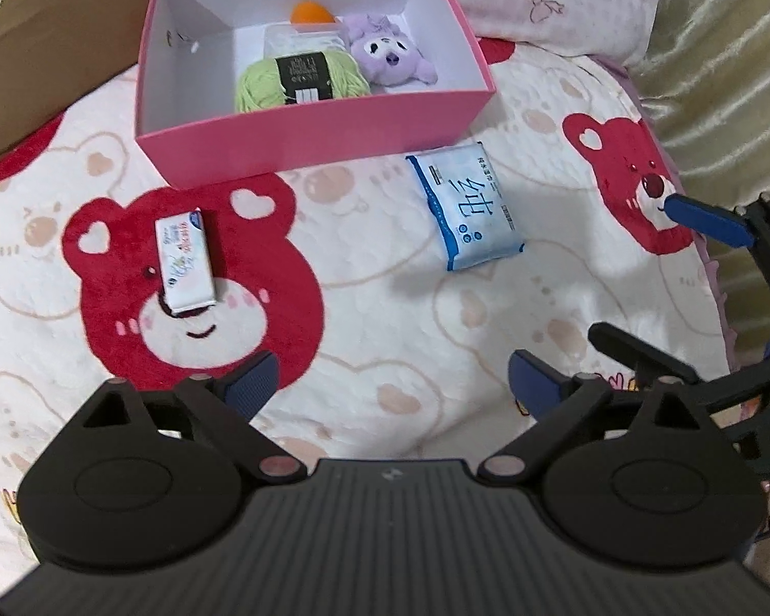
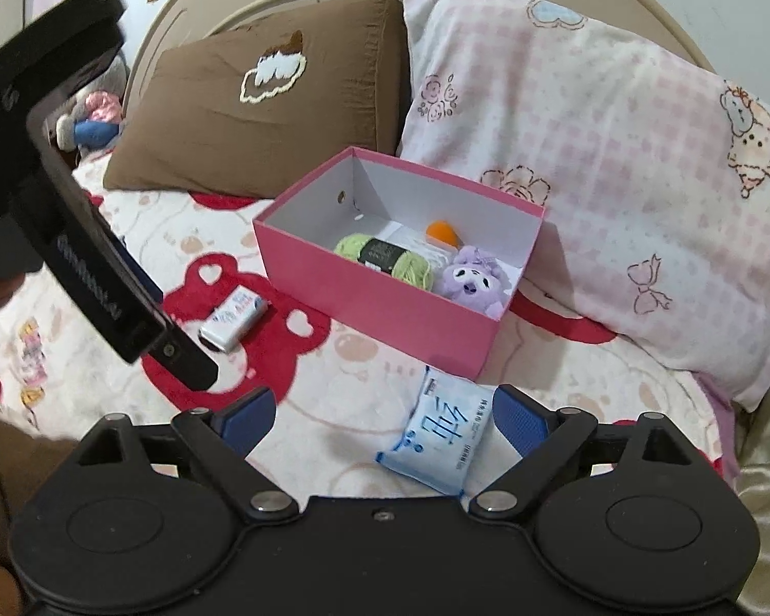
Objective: Organize objects
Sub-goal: 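Move the left gripper toward the blue-and-white wet-wipes pack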
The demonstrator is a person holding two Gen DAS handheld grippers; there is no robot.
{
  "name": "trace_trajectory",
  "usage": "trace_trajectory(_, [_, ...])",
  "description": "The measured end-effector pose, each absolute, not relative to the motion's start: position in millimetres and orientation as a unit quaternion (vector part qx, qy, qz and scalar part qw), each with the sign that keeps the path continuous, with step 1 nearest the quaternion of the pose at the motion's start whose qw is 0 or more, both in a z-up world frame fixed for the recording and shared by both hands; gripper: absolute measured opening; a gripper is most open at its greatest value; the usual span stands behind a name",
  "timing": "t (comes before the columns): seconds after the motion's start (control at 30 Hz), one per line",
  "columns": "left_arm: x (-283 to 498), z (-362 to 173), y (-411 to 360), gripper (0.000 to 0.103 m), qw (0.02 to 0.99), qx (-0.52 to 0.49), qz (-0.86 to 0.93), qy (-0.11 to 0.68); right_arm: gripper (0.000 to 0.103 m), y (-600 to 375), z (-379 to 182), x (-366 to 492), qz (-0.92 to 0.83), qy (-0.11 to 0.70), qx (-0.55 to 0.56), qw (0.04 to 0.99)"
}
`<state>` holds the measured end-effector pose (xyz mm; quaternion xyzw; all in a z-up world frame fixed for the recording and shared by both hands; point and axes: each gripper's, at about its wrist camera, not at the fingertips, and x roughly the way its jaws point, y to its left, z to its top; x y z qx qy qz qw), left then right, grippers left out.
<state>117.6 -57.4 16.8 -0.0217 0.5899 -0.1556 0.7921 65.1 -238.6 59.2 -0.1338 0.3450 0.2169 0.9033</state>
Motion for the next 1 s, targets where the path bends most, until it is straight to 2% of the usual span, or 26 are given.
trace_trajectory(0.27, [119, -6, -53, 0.101, 0.814, -0.058, -0.145, 0.559, 0.094, -244, 28, 58, 0.218, 0.312, -0.16, 0.911])
trace_trajectory(0.5, [126, -34, -45, 0.101, 0.802, -0.091, -0.144, 0.573, 0.094, -238, 8, 78, 0.227, 0.343, -0.139, 0.901])
trace_trajectory(0.83, [131, -57, -44, 0.101, 0.8, -0.111, -0.13, 0.575, 0.094, -236, -23, 94, 0.2, 0.335, -0.142, 0.91])
trace_trajectory(1.0, [136, -72, -49, 0.1, 0.806, -0.132, -0.106, 0.566, 0.094, -252, -44, 103, 0.19, 0.357, -0.096, 0.91])
